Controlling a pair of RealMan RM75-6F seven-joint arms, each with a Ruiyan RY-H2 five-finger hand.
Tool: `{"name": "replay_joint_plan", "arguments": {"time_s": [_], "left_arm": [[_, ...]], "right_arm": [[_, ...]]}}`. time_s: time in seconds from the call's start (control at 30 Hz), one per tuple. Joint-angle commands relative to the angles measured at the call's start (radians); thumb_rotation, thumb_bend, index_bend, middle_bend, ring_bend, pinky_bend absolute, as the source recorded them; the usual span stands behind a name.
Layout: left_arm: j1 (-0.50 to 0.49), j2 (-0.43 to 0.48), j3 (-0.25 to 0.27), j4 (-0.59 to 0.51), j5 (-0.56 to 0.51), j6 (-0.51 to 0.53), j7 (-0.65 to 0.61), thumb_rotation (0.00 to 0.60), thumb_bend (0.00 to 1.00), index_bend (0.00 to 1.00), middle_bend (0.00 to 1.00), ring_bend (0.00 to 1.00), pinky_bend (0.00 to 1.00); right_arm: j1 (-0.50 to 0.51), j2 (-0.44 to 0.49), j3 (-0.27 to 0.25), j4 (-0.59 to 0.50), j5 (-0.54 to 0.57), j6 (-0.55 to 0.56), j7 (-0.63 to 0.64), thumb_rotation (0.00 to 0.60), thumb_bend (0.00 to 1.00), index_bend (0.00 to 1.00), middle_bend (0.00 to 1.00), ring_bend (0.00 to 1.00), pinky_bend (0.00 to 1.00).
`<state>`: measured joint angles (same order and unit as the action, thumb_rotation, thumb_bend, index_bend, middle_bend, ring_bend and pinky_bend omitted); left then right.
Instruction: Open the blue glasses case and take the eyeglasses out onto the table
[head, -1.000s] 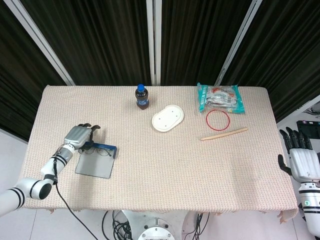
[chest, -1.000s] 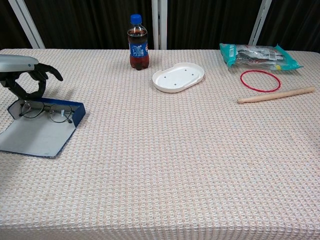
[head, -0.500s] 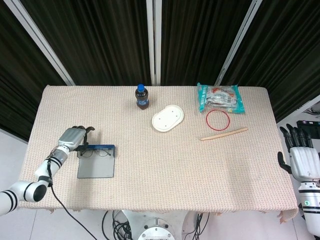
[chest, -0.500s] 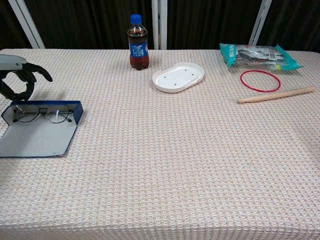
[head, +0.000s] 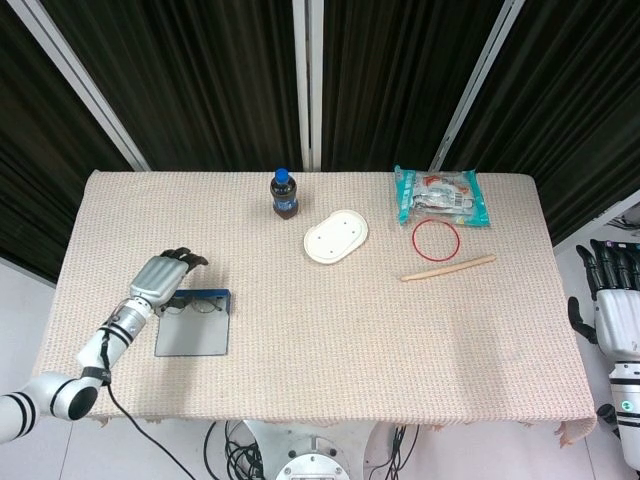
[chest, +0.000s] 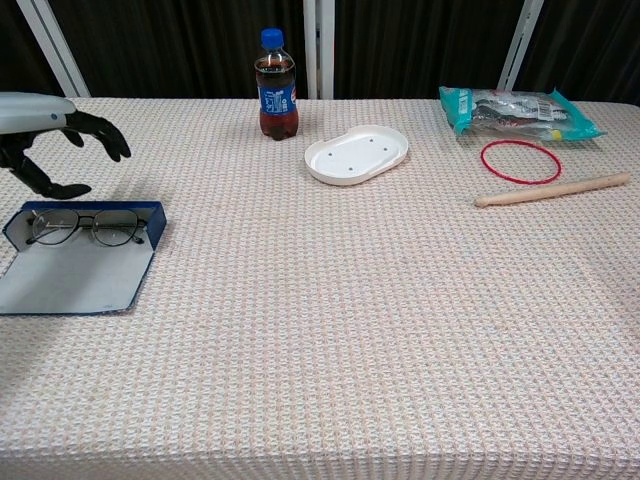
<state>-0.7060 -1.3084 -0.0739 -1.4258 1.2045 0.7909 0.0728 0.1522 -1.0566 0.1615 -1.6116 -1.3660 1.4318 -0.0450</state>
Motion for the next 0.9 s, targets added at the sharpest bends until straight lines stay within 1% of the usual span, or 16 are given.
{"name": "replay_joint_plan", "arguments": {"time_s": [0.03,0.23,0.63,0.9], "left_arm": [[-0.004,-0.015,0.009,0.004,-0.020,-0.012,0.029,0.600,0.37,0.25,0.19,0.08,0.20],[-0.005,-0.022,0.008,0.007,-0.068,-0.035,0.044,0.600,0.37,0.32,0.19,0.08,0.20],[-0.011,-0.045,0.008,0.046,-0.108,-0.060,0.056,0.600,0.38,0.35,0.20,0.08,0.20],[-0.017,-0.061,0.005,0.064,-0.111,-0.071,0.051,0.600,0.38,0.36,0.21,0.08,0.20]], "right_arm": [[-0.005,0.007,0.002,-0.005,0.000,0.007,0.003,0.600,0.47,0.00,0.00,0.00,0.00],[-0.010,0.014,0.003,-0.003,0.007,0.009,0.012,0.600,0.47,0.00,0.00,0.00,0.00],[-0.007,0.001,0.000,0.017,0.014,-0.007,0.020,0.600,0.47,0.00,0.00,0.00,0.00],[-0.004,-0.008,-0.007,0.025,0.010,-0.017,0.016,0.600,0.47,0.00,0.00,0.00,0.00]]}}
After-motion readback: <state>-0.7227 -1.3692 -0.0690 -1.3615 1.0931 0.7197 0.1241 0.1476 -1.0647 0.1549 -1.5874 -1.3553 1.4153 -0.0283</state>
